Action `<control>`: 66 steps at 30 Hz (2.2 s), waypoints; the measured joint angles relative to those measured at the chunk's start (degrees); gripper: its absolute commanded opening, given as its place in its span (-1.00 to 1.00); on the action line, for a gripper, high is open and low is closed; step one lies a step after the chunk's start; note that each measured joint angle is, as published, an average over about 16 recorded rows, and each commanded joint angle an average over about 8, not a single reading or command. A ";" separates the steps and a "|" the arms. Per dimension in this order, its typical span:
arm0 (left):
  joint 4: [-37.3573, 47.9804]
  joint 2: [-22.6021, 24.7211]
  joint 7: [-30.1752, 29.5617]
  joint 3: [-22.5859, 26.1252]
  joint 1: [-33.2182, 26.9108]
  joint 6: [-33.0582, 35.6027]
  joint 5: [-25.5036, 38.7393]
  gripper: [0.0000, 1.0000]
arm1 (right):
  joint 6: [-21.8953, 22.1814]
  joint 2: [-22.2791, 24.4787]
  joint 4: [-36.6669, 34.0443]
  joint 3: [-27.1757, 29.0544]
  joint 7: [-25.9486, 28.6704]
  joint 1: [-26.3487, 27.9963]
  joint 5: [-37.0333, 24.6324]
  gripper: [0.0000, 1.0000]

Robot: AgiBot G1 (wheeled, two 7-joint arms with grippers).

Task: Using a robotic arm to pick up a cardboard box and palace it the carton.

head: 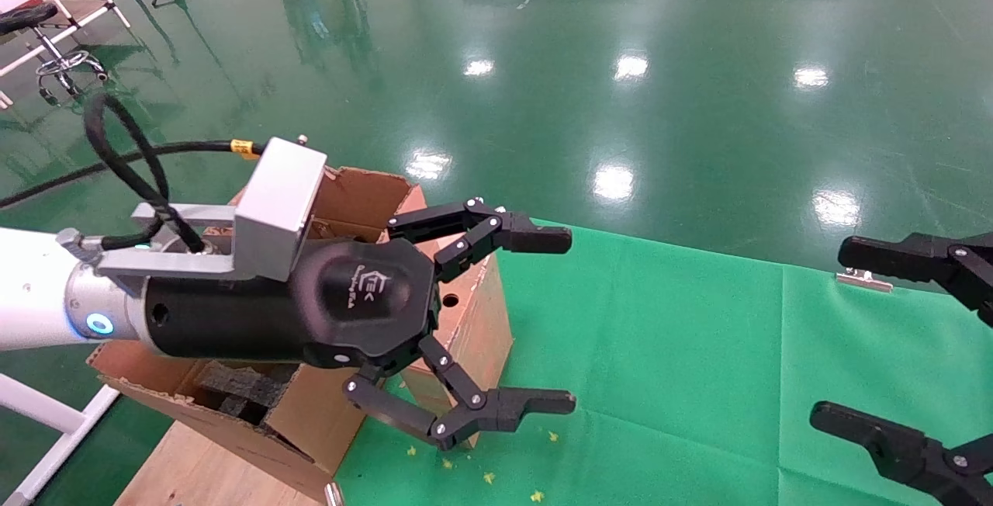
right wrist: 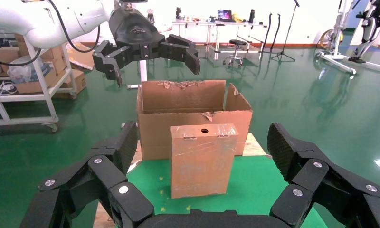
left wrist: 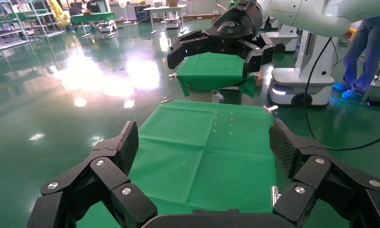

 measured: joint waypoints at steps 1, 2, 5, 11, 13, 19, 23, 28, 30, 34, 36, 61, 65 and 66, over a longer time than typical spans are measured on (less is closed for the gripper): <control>0.00 0.00 0.00 0.00 0.00 0.00 0.00 1.00 | 0.00 0.00 0.00 0.00 0.00 0.00 0.00 1.00; 0.00 0.00 0.00 0.00 0.00 0.00 0.00 1.00 | 0.00 0.00 0.00 0.00 0.00 0.00 0.00 1.00; 0.00 0.00 0.00 0.00 0.00 0.00 0.00 1.00 | 0.00 0.00 0.00 0.00 0.00 0.00 0.00 1.00; -0.02 -0.03 0.01 0.01 0.00 0.00 0.05 1.00 | 0.00 0.00 0.00 0.00 0.00 0.00 0.00 1.00; -0.09 -0.17 0.04 0.05 -0.07 -0.08 0.35 1.00 | 0.00 0.00 0.00 0.00 0.00 0.00 0.00 0.65; -1.07 -1.64 -0.26 0.79 -1.29 -1.38 4.63 1.00 | 0.00 0.00 0.00 0.00 0.00 0.00 0.00 -0.85; -1.92 -3.01 -0.68 1.68 -2.85 -2.62 8.85 1.00 | 0.00 0.00 0.00 0.00 0.00 0.00 0.00 -1.00; -2.89 -4.70 -1.30 2.86 -5.03 -4.33 14.41 1.00 | 0.01 0.00 -0.01 0.00 0.00 0.00 0.00 -1.00; -3.09 -5.17 -1.56 3.29 -5.81 -4.84 16.17 1.00 | 0.01 0.01 -0.01 0.00 0.00 0.00 0.00 -1.00; -3.09 -5.71 -2.83 4.11 -7.10 -5.80 18.92 1.00 | 0.02 0.01 -0.01 0.00 0.00 0.00 0.00 -1.00; -3.14 -5.72 -4.35 4.65 -7.82 -6.45 20.32 1.00 | 0.02 0.01 -0.02 0.00 0.00 0.00 0.00 -1.00; -3.46 10.65 -63.60 27.09 -36.88 2.90 61.89 1.00 | 0.03 0.01 -0.02 0.00 0.00 0.00 0.00 -1.00; -3.47 12.32 -73.57 31.46 -39.07 4.24 64.48 1.00 | 0.03 0.01 -0.02 0.00 0.00 0.00 0.00 -1.00; -3.48 12.57 -75.68 32.47 -39.41 4.34 64.84 1.00 | 0.03 0.01 -0.02 0.00 0.00 0.00 0.00 -1.00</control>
